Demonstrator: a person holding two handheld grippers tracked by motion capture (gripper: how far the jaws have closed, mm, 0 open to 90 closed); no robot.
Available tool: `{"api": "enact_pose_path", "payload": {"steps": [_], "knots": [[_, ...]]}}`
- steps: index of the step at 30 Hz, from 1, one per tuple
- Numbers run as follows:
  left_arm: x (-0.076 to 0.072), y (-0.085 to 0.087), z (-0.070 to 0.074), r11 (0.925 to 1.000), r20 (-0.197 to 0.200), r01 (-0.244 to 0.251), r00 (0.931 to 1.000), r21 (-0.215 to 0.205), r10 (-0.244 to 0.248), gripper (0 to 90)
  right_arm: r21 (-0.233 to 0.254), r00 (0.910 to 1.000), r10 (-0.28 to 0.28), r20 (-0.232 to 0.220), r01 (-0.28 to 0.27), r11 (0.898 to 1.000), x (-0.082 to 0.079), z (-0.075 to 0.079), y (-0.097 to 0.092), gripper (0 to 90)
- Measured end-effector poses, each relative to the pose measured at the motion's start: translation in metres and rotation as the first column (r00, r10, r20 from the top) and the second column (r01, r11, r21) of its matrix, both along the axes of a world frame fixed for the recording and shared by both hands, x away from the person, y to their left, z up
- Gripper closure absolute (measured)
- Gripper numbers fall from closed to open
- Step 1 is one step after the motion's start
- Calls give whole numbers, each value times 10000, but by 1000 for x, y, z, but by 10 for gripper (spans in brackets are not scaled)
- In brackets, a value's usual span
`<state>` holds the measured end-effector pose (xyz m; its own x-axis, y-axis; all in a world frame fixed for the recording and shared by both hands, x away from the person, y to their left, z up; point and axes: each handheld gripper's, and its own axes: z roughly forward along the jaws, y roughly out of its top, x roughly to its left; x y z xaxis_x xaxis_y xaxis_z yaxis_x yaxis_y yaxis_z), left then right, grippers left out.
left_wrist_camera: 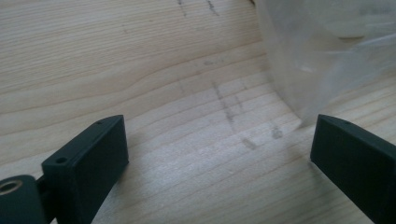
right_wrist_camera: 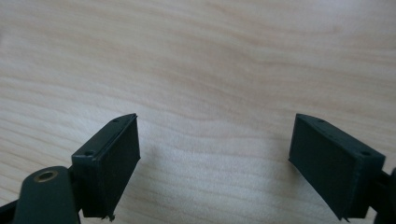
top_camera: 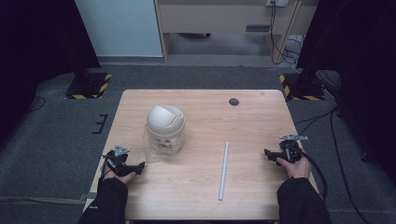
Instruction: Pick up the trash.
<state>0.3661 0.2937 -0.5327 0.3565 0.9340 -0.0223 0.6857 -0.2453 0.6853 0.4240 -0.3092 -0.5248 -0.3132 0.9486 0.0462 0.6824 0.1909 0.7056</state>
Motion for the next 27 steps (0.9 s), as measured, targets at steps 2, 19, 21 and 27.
{"api": "enact_pose_path", "payload": {"steps": [2,19,21,27], "knots": [[0,-1,0,10000,-1,53,10000,69,-53,35,263,9997,40,223,-46,9996,-1,3,-1,201],[0,-9,0,9989,-35,447,9990,109,-447,28,3321,9215,39,3882,-1438,9322,-8,81,1,174],[0,-9,0,9990,-30,445,9990,72,-445,28,3328,9165,216,3995,-1669,9281,-7,90,3,165],[0,-9,0,9991,-26,416,9991,35,-416,27,3482,8661,262,4992,-2282,9092,-4,121,4,40]]}}
